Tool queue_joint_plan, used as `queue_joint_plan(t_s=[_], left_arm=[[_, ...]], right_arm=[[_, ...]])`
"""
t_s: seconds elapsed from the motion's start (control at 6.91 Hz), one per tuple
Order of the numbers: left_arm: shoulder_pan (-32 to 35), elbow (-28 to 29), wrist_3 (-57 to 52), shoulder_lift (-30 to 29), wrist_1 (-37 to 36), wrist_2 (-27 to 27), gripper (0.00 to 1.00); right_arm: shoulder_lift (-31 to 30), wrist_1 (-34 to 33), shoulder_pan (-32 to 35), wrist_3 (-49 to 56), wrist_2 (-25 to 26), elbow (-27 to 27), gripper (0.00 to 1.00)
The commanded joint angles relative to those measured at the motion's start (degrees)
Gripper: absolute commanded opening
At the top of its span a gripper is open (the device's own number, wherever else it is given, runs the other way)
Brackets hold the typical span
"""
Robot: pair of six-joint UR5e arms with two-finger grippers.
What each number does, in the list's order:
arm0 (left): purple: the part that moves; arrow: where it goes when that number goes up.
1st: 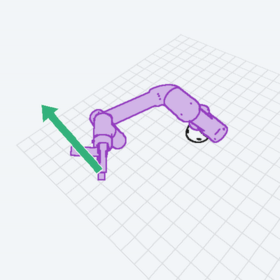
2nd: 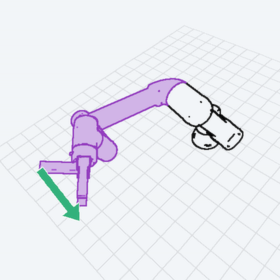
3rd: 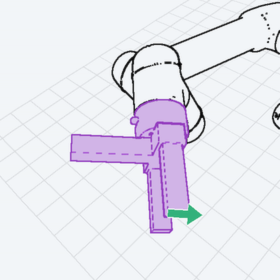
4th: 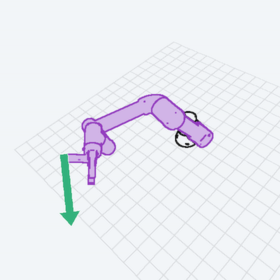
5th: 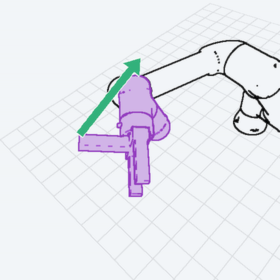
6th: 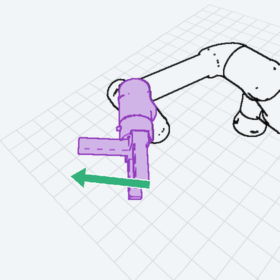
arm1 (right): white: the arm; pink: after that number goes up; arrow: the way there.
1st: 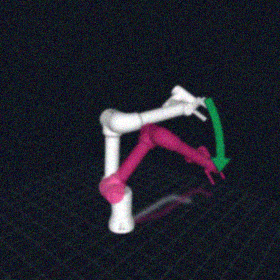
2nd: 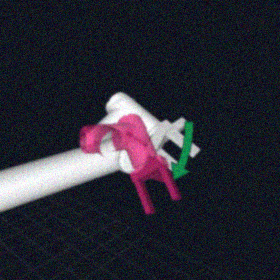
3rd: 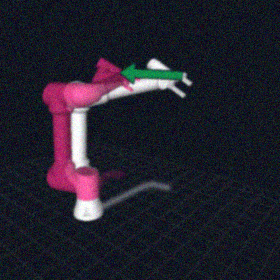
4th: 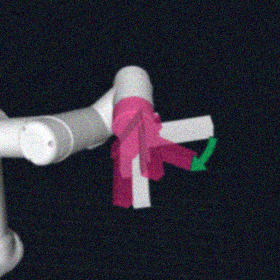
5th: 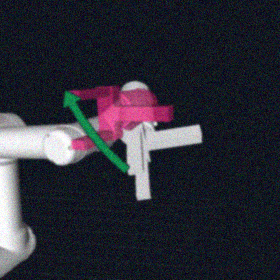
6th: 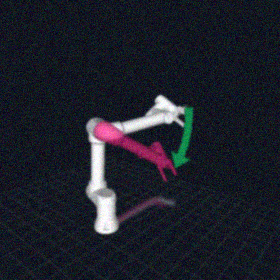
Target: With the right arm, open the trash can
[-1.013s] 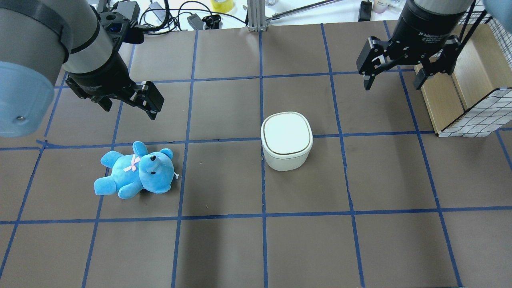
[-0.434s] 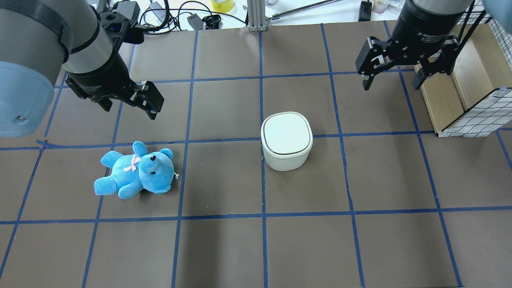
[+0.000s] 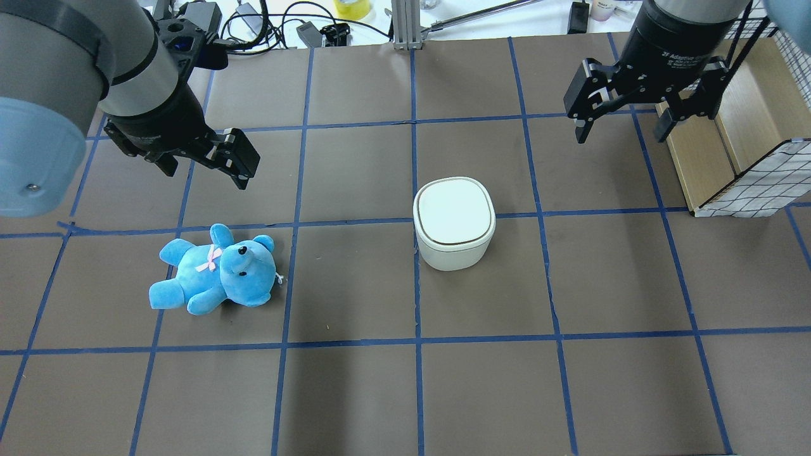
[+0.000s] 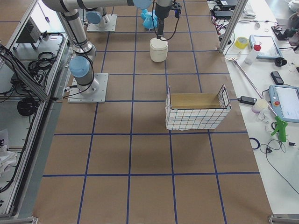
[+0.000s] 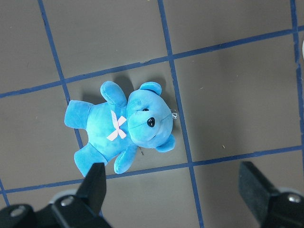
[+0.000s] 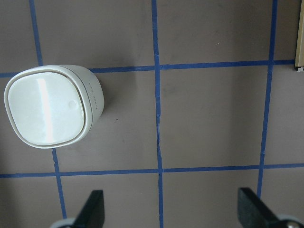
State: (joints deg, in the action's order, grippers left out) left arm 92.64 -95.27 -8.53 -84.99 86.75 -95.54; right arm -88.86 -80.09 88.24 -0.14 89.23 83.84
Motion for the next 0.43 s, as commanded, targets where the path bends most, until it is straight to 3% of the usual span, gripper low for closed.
queue_joint_plan(t_s=[0.0,0.29], left_arm=[[0.00,0.00,0.00,0.00,0.00,0.00,1.00],[0.00,0.00,0.00,0.00,0.00,0.00,1.00]], right_arm=[[0.00,-0.07,0.00,-0.03,-0.11,0.01,1.00],[0.00,-0.15,0.00,-0.03,-0.28,0.09,1.00]])
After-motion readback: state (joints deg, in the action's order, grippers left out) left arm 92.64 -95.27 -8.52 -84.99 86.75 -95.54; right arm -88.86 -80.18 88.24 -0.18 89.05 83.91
